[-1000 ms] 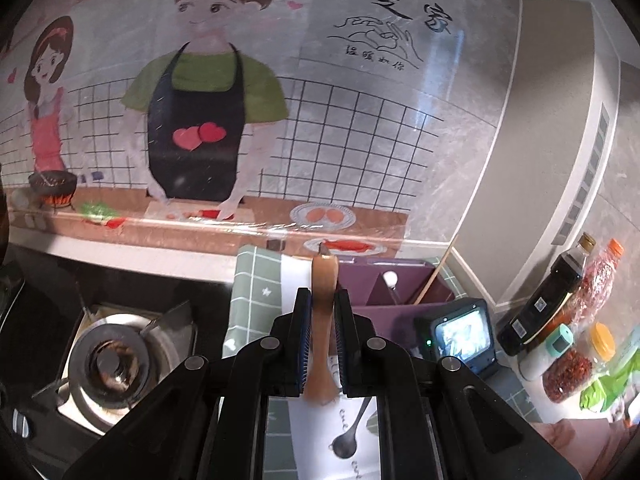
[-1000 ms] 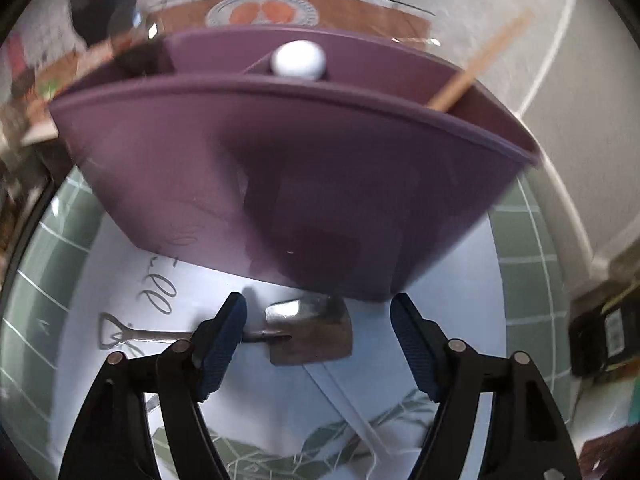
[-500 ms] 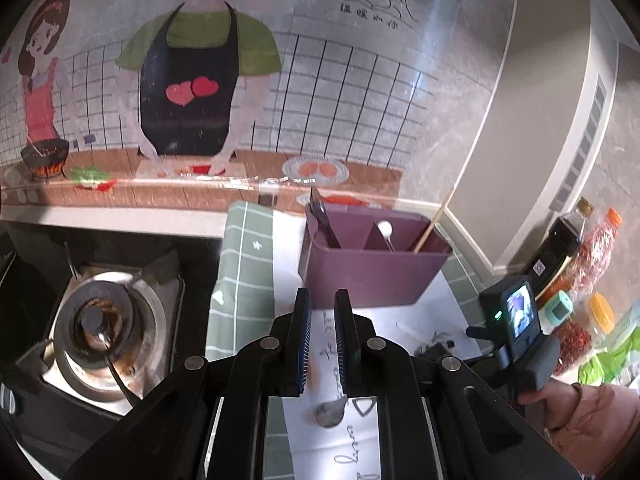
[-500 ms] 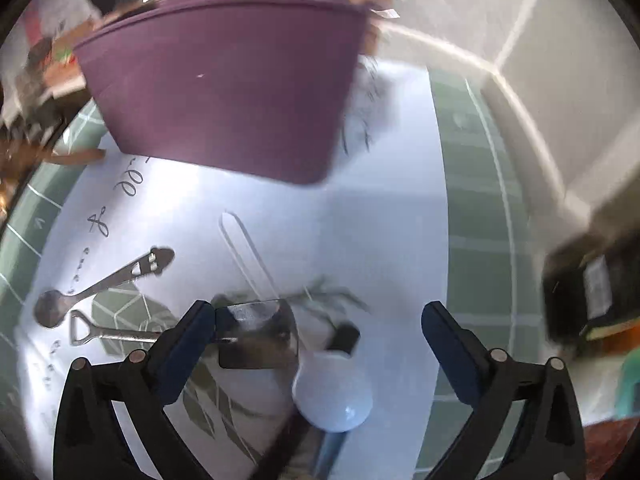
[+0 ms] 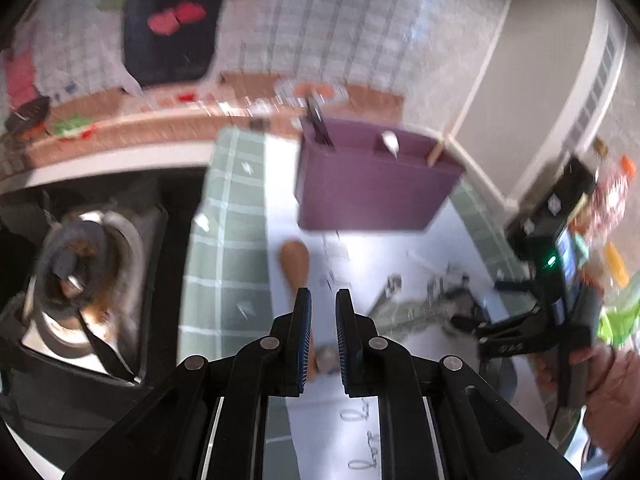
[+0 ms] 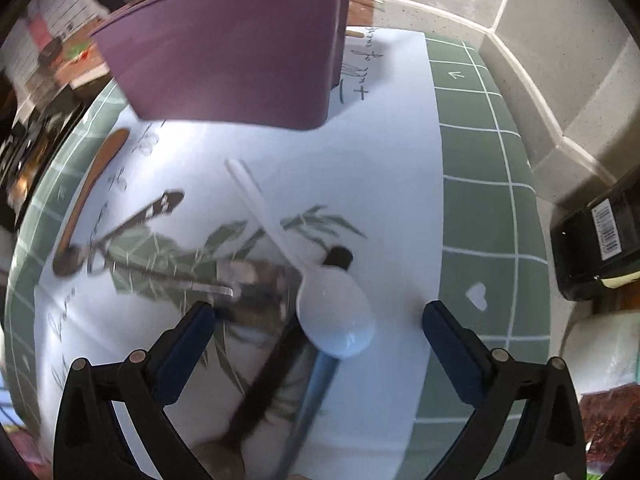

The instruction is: Organize utensils

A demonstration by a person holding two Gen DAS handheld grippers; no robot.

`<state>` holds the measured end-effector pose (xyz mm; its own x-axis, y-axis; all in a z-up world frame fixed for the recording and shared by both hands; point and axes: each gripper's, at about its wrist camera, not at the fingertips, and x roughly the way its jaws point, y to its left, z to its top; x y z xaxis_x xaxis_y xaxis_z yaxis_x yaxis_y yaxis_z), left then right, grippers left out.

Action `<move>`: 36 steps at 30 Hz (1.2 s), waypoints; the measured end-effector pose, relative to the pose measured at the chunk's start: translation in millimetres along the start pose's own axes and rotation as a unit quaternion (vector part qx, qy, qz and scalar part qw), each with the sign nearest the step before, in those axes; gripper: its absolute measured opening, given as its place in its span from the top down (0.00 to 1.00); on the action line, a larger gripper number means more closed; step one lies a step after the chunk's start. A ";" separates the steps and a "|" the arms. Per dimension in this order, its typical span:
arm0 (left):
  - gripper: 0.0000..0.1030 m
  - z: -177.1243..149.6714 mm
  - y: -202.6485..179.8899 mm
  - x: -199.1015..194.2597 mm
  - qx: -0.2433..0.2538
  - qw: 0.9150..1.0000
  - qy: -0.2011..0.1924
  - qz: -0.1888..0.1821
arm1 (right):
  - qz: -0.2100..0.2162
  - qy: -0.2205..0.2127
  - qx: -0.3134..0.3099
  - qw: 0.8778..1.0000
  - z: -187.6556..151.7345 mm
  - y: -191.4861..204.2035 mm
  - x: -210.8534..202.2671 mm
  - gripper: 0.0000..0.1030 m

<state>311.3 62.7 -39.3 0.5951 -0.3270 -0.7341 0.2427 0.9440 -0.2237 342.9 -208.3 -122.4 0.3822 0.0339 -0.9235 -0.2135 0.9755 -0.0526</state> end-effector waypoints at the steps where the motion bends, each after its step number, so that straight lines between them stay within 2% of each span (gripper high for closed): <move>1: 0.87 -3.7 -2.1 6.3 0.003 1.000 0.011 -0.005 | -0.005 -0.004 -0.012 1.000 -3.7 -0.3 -2.9 0.01; 4: 0.84 -13.9 -11.7 22.9 0.017 0.999 0.038 -0.022 | -0.039 -0.010 -0.046 0.998 -22.7 -3.6 -17.3 0.02; 6: 0.73 -17.4 -17.1 34.4 0.021 0.998 0.049 -0.026 | -0.030 -0.015 -0.054 0.998 -34.1 -7.6 -30.0 0.04; 7: 0.70 -19.0 -18.3 40.6 0.019 0.998 0.052 -0.021 | -0.020 -0.017 -0.052 0.998 -38.1 -9.5 -36.1 0.08; 9: 0.61 -19.6 -16.5 48.7 0.011 0.999 0.049 0.000 | 0.006 -0.021 -0.033 0.999 -42.5 -13.3 -46.4 0.18; 11: 0.61 -21.7 -12.6 54.6 -0.006 0.999 0.048 0.018 | 0.023 -0.017 0.007 1.000 -41.1 -5.3 -48.1 0.33; 12: 0.61 -22.6 -11.9 56.1 -0.011 0.999 0.050 0.015 | 0.030 -0.013 0.020 0.999 -39.9 -4.4 -48.4 0.37; 14: 0.61 -26.5 -13.1 58.5 -0.007 0.998 0.059 0.007 | 0.045 -0.006 0.019 0.999 -34.9 1.9 -41.4 0.56; 22: 0.60 -50.5 -23.8 63.4 -0.002 0.995 0.098 -0.022 | -0.008 -0.028 0.004 1.000 8.1 -1.8 -10.3 0.59; 26: 0.59 -57.5 -31.5 55.9 0.001 0.993 0.107 -0.043 | 0.000 -0.031 0.033 0.999 31.3 -5.0 -2.5 0.57; 28: 0.59 -55.3 -30.0 50.4 -0.006 0.993 0.104 -0.053 | 0.026 -0.035 0.070 0.997 31.6 -5.2 -9.1 0.55; 30: 0.59 -46.6 -19.5 45.3 -0.025 0.995 0.088 -0.044 | 0.046 -0.042 0.090 0.994 28.6 -1.3 -14.3 0.44; 31: 0.59 -39.9 -12.3 44.4 -0.039 0.996 0.080 -0.032 | 0.051 -0.042 0.095 0.993 27.4 3.9 -15.5 0.35; 34: 0.56 -15.5 14.1 53.5 -0.093 0.992 0.082 0.012 | 0.036 -0.041 0.083 0.995 27.4 18.3 -15.0 0.33; 36: 0.56 -2.7 23.2 61.2 -0.103 0.991 0.088 0.012 | 0.016 -0.043 0.050 0.998 30.3 28.8 -13.0 0.34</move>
<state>351.3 64.7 -91.1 0.4508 -0.3089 -0.8375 0.0588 0.9464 -0.3175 359.0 -174.1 -100.5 0.4527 0.0800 -0.8881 -0.1383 0.9902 0.0187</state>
